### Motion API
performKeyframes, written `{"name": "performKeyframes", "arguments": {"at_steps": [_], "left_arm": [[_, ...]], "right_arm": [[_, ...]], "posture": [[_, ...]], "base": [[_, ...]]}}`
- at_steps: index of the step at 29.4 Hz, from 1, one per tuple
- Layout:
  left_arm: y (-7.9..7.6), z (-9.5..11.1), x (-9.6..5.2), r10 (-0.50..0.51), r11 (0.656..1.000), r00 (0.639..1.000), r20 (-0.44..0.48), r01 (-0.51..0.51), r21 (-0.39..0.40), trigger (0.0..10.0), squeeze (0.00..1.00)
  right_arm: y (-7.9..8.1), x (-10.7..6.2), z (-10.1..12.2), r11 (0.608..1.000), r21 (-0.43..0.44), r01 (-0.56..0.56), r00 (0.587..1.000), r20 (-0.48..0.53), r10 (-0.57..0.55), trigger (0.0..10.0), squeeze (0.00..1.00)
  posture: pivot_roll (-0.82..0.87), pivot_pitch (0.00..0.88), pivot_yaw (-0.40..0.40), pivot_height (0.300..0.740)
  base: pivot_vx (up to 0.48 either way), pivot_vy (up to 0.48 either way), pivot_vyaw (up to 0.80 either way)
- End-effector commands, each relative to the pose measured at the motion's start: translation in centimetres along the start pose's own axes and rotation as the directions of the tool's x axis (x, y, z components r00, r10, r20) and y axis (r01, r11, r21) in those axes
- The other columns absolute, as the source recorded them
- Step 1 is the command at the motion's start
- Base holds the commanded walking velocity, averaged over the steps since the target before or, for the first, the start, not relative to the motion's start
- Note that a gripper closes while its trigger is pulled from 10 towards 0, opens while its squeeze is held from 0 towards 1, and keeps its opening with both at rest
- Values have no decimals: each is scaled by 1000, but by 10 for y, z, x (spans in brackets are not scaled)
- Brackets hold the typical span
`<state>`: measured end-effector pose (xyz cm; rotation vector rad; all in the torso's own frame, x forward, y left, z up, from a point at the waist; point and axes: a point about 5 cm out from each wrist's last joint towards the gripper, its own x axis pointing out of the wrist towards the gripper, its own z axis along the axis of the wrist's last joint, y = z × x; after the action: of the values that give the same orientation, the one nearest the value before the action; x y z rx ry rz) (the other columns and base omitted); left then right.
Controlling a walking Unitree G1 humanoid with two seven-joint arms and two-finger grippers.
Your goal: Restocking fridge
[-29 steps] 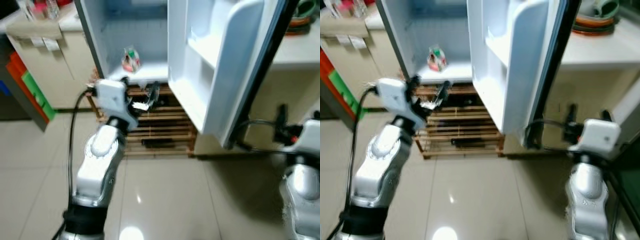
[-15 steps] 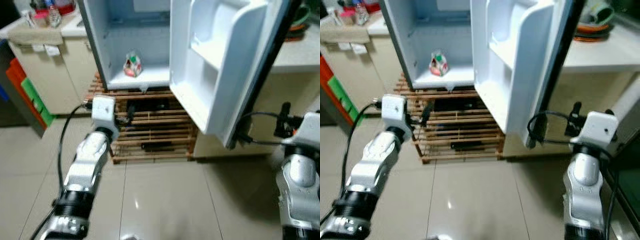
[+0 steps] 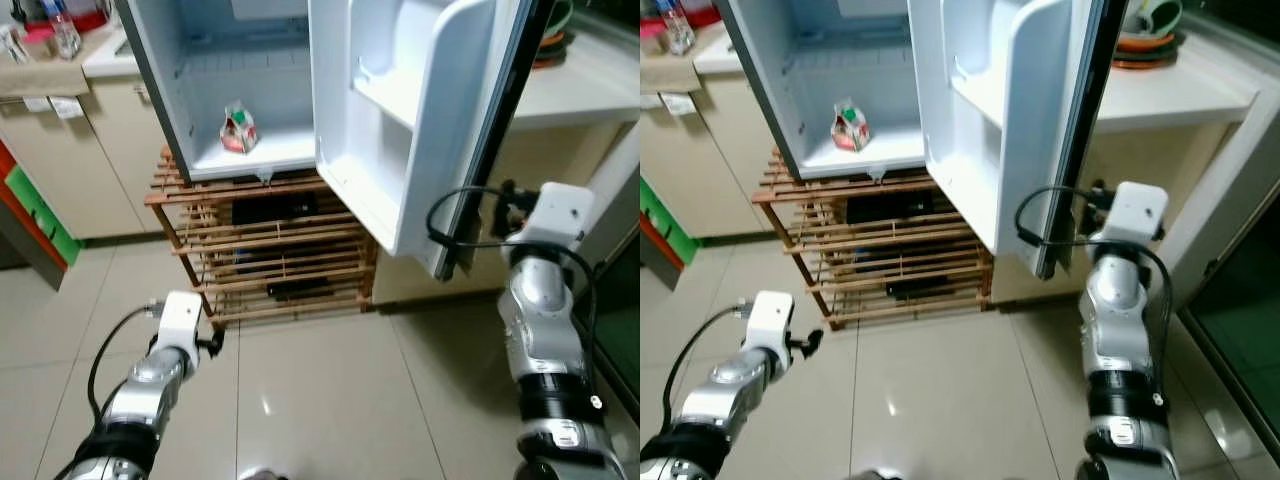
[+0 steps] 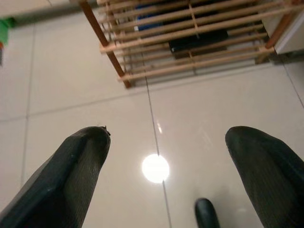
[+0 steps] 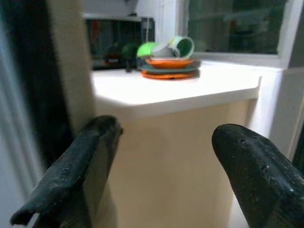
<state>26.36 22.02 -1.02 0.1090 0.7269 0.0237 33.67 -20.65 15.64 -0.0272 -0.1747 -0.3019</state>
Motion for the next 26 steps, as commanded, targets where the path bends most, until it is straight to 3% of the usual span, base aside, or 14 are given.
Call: {"name": "performKeyframes", "arguments": {"at_steps": [1,5,6,7,8,10,14,18,21,23,24,26], "left_arm": [[-9,11,3,-17,1000,999,43,17,1,10000,0],[-23,28,3,-73,996,988,137,65,61,10000,0],[-34,33,3,-119,983,978,172,92,158,10000,0],[-34,33,3,-119,983,978,172,92,158,10000,0],[-39,33,4,-137,972,974,178,97,216,10000,0],[-43,27,6,-145,973,978,151,113,200,10000,0],[-55,18,7,-188,961,977,100,162,222,10000,0],[-71,5,10,-208,957,978,21,199,212,10000,0],[-81,2,10,-219,957,976,-6,216,194,10000,0],[-88,1,10,-229,955,973,-10,227,190,10000,0],[-91,0,9,-236,954,972,-10,234,189,10000,0],[-96,1,9,-248,951,969,-5,245,188,10000,0]], "right_arm": [[22,5,7,994,49,-99,995,25,98,10000,0],[36,7,19,984,98,-146,986,91,137,10000,0],[53,6,32,969,139,-206,973,134,187,10000,0],[53,6,32,969,139,-206,973,134,187,10000,0],[65,4,39,955,164,-249,962,156,224,10000,0],[90,-1,53,912,223,-343,934,183,307,10000,0],[136,-16,85,787,282,-549,832,270,485,10000,0],[170,-44,113,569,295,-768,641,362,677,10000,0],[171,-53,130,431,333,-839,542,437,717,10000,0],[165,-53,135,393,355,-848,524,459,717,10000,0],[163,-51,136,391,361,-847,526,457,717,10000,0],[156,-42,133,426,373,-824,562,439,702,10000,0]], "posture": [[-54,0,45,740],[-59,0,34,740],[-74,0,26,740],[-74,0,26,740],[-74,0,26,740],[-104,0,28,740],[-129,0,42,740],[-149,0,44,740],[-151,0,39,740],[-145,0,34,740],[-143,0,31,740],[-131,0,14,740]], "base": [[0,0,0],[0,0,0],[0,0,0],[0,0,0],[0,0,0],[0,0,0],[0,0,0],[0,0,0],[0,0,0],[0,0,0],[0,0,0],[0,0,0]]}}
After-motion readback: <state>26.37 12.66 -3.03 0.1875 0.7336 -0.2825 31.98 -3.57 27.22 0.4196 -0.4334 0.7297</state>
